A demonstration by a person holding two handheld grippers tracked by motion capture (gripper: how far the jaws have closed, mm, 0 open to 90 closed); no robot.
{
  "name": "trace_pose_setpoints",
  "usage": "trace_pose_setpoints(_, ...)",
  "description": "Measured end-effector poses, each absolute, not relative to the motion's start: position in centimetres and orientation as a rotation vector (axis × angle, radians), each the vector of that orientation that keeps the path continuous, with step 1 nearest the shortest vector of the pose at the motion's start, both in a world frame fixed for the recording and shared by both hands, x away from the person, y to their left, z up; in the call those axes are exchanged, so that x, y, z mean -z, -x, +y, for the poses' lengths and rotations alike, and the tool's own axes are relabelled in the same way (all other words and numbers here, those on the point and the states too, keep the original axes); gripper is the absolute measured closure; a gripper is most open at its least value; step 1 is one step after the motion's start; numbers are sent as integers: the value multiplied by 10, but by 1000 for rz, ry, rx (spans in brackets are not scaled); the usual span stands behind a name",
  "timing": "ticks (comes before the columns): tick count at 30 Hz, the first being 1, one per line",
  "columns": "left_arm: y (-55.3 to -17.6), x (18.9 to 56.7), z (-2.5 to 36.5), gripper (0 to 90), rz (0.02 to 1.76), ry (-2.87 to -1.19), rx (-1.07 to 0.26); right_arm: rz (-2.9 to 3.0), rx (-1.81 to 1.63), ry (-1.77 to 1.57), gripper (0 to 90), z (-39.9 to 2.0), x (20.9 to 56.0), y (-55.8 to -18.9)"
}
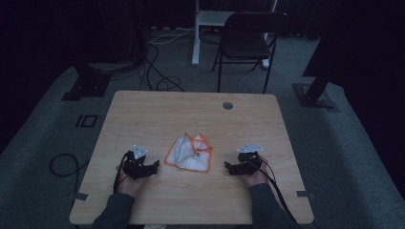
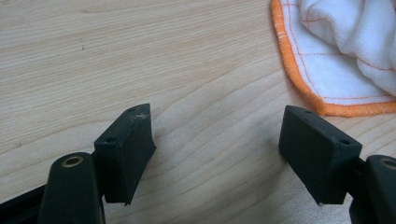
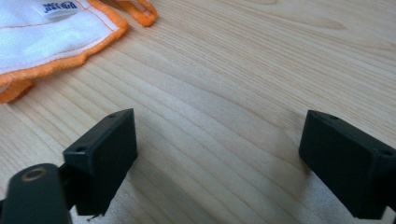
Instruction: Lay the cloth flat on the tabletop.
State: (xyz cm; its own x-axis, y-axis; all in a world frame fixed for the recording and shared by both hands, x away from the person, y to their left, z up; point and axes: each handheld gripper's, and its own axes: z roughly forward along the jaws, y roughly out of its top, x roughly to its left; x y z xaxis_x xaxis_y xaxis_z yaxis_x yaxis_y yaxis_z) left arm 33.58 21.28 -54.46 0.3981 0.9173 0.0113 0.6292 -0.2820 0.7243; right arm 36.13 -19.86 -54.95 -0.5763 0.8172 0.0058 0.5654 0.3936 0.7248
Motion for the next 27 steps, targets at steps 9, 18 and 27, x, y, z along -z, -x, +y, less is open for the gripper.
trace_pose_setpoints(9, -333, 544, 213, 400, 1308, -2005, -584, 2303, -1020, -1170, 406, -192, 546, -360)
trace_pose_setpoints(18, -332, 543, 212, 482, 1296, -2008, -577, 2286, -1060, -1146, 576, -188, 537, -354)
trace_pose_setpoints(27, -333, 541, 210, 692, 1264, -2017, -504, 2317, -1105, -1032, 734, -170, 525, -353)
